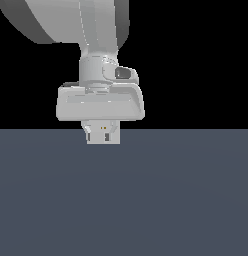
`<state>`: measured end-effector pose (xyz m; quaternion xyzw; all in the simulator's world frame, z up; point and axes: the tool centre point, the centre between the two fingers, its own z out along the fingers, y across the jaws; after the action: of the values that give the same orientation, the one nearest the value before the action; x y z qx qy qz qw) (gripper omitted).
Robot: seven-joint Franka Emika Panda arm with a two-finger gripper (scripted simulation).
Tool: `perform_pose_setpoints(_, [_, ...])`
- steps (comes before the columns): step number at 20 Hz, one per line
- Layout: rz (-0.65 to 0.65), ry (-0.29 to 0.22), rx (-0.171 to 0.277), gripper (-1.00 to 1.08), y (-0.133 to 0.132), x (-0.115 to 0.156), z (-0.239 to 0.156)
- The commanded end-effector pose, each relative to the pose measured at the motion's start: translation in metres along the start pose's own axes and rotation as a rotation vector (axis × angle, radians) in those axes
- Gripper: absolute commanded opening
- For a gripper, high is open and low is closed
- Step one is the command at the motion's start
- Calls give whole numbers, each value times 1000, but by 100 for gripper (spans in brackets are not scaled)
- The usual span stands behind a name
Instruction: Plug the charger into the wall socket.
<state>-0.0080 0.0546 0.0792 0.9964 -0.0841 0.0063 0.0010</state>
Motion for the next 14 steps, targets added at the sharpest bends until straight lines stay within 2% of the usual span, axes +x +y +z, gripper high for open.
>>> perform_pose_setpoints(1, [-31, -1, 0, -100, -7, 11, -7])
perform_pose_setpoints(7, [-77, -1, 2, -100, -18, 28, -17])
perform_pose_setpoints(14, [-93, -1, 2, -100, -22, 33, -20])
